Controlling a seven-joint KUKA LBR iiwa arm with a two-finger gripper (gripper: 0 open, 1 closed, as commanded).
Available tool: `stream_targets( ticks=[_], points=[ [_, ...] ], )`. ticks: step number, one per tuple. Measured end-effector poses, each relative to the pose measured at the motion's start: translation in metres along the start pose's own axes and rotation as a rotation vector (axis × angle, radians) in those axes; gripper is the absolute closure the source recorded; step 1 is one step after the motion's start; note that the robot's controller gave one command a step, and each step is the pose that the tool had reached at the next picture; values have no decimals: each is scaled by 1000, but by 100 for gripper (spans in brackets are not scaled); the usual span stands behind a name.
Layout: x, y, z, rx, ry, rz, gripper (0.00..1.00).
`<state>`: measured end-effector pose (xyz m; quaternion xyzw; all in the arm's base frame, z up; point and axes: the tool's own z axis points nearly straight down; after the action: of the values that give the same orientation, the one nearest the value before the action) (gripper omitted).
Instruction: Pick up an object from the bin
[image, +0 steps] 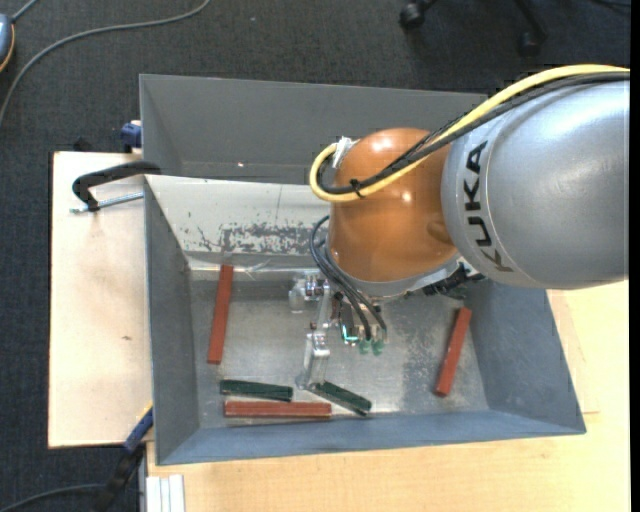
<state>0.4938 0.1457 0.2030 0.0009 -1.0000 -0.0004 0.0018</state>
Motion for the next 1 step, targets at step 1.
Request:
stream_targets(
  ticks=[1],
  points=[
    [-10,16,130,1,1,-273,0]
  ],
)
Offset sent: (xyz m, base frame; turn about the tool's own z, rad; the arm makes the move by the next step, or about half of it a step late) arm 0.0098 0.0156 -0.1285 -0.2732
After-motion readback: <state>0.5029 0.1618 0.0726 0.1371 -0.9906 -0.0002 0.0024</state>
